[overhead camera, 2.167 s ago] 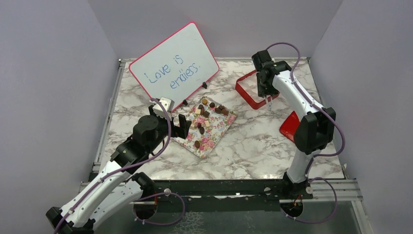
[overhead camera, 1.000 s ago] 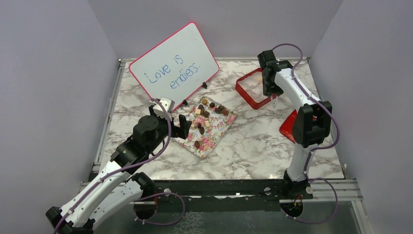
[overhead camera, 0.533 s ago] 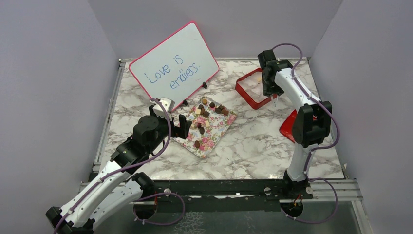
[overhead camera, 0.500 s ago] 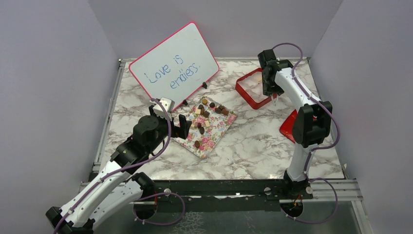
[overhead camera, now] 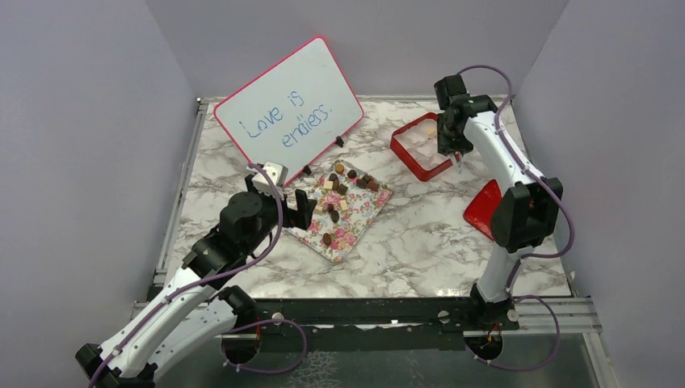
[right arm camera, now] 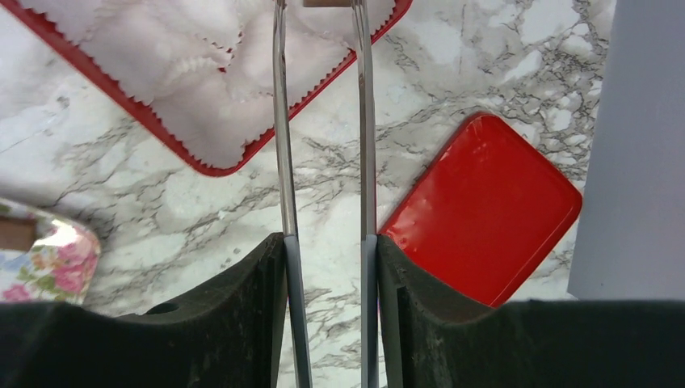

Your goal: Pack the chocolate

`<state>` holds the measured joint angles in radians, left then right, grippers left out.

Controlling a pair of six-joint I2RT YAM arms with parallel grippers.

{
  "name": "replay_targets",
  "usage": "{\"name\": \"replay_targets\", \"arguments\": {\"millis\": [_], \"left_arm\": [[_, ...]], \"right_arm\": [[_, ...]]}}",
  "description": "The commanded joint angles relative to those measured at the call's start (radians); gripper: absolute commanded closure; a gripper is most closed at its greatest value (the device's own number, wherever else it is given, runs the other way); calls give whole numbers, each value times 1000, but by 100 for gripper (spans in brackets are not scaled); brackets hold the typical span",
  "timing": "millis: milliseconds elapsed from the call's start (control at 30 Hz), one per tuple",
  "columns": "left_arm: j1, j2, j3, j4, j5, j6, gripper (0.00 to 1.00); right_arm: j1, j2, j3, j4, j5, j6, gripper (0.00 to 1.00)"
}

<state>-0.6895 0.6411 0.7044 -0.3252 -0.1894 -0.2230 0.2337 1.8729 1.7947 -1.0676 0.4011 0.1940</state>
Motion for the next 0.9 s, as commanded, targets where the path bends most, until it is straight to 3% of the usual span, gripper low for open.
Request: {"name": "replay_targets", "arguments": {"millis": [0, 433, 867], "left_arm": [[-5, -26, -8, 2, -55, 14, 1], [-5, -38, -5, -2, -104, 19, 1], [-5, -59, 0, -10, -155, 21, 1]], "right_arm": [[-1, -127, -33, 2, -90, -1, 55], [73, -322, -260, 141, -334, -1, 57], [314, -410, -389, 183, -286, 59, 57]]}}
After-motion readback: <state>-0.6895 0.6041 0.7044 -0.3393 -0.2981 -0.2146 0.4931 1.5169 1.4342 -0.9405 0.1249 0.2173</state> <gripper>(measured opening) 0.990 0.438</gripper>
